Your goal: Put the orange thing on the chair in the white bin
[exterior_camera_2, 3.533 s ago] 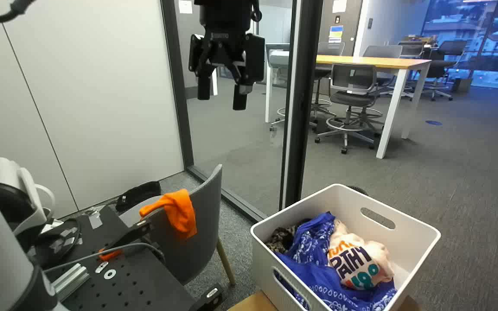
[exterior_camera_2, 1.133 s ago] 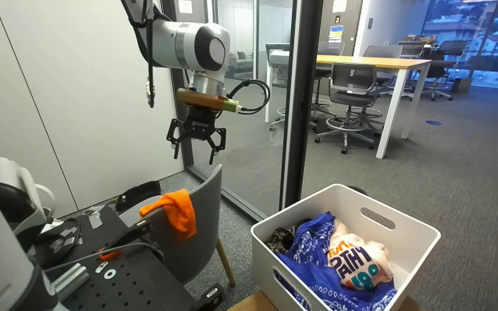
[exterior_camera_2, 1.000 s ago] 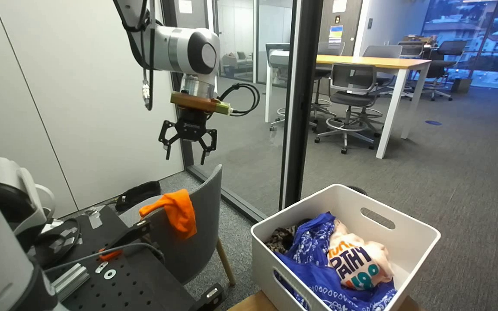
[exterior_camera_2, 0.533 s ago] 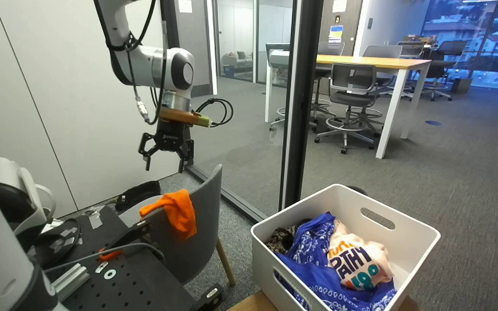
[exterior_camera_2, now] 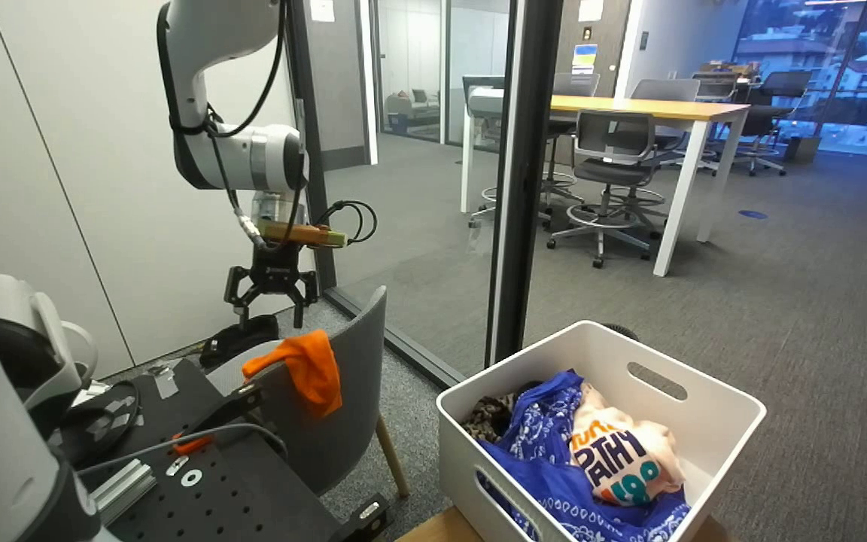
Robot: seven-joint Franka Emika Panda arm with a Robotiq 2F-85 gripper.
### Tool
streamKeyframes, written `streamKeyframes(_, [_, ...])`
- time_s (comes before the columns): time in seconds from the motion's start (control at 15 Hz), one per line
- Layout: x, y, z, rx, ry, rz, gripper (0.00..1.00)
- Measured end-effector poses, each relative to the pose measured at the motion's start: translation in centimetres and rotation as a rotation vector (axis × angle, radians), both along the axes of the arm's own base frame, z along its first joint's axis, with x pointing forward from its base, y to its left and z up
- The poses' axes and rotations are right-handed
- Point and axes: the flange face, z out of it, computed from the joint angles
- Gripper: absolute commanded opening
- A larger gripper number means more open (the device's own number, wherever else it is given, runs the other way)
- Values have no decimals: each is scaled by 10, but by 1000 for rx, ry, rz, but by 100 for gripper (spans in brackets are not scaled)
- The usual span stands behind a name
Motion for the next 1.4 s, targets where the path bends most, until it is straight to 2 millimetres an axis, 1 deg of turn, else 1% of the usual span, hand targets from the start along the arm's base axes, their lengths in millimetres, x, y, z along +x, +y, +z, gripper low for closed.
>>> streamKeyframes(0.2, [-4,5,-13,-14,-4,57,100])
streamKeyframes(0.4, [-9,8,-20,-34,-23,126,100])
streamKeyframes(0.73, [-17,14,-26,-57,-53,216,100])
streamKeyframes(1.0, [-17,17,-27,-62,-87,247,100])
streamKeyframes(1.2, [-15,15,-29,-68,-107,258,100])
streamKeyframes(1.4, [-11,9,-32,-82,-120,264,100])
